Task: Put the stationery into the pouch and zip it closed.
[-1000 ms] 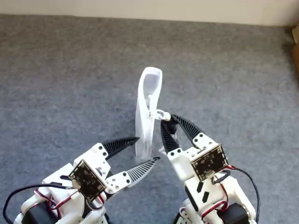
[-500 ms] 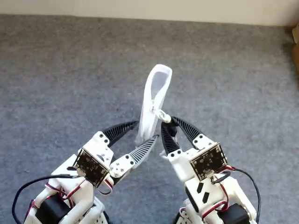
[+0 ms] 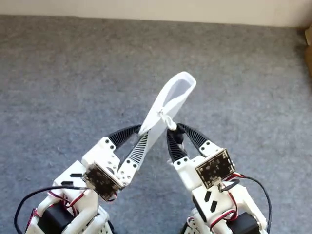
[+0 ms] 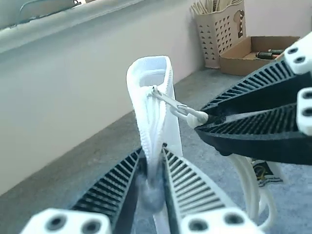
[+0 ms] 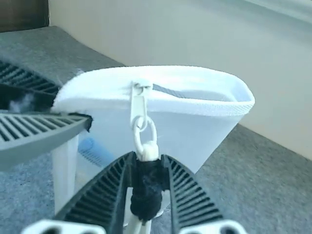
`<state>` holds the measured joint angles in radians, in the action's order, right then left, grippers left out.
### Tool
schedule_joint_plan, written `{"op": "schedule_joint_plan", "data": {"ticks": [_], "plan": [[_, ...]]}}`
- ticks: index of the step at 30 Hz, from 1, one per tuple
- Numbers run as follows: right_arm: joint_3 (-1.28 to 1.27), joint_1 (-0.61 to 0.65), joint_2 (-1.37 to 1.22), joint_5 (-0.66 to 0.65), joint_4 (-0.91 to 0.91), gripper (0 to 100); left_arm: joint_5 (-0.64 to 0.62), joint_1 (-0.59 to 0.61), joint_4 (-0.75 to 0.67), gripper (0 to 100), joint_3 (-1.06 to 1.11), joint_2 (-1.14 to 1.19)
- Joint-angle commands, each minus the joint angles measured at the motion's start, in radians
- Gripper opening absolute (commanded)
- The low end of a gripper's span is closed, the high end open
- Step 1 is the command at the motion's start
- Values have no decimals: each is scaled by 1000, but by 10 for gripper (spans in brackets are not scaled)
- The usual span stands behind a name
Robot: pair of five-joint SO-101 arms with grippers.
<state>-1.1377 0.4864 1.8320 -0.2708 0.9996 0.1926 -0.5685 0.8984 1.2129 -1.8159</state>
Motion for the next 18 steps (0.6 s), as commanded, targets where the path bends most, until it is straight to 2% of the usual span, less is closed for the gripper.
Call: {"op": "schedule_joint_plan", "data": {"ticks": [1, 6, 10, 18], "plan": [[28, 5, 2, -6, 2, 6, 72, 18, 21, 5, -18, -7], [28, 4, 2, -6, 2, 6, 75, 18, 115, 5, -68, -7], [28, 1, 2, -6, 2, 6, 78, 18, 129, 5, -67, -7], [30, -183, 2, 48, -22, 6, 110, 18, 150, 5, -70, -8]]}}
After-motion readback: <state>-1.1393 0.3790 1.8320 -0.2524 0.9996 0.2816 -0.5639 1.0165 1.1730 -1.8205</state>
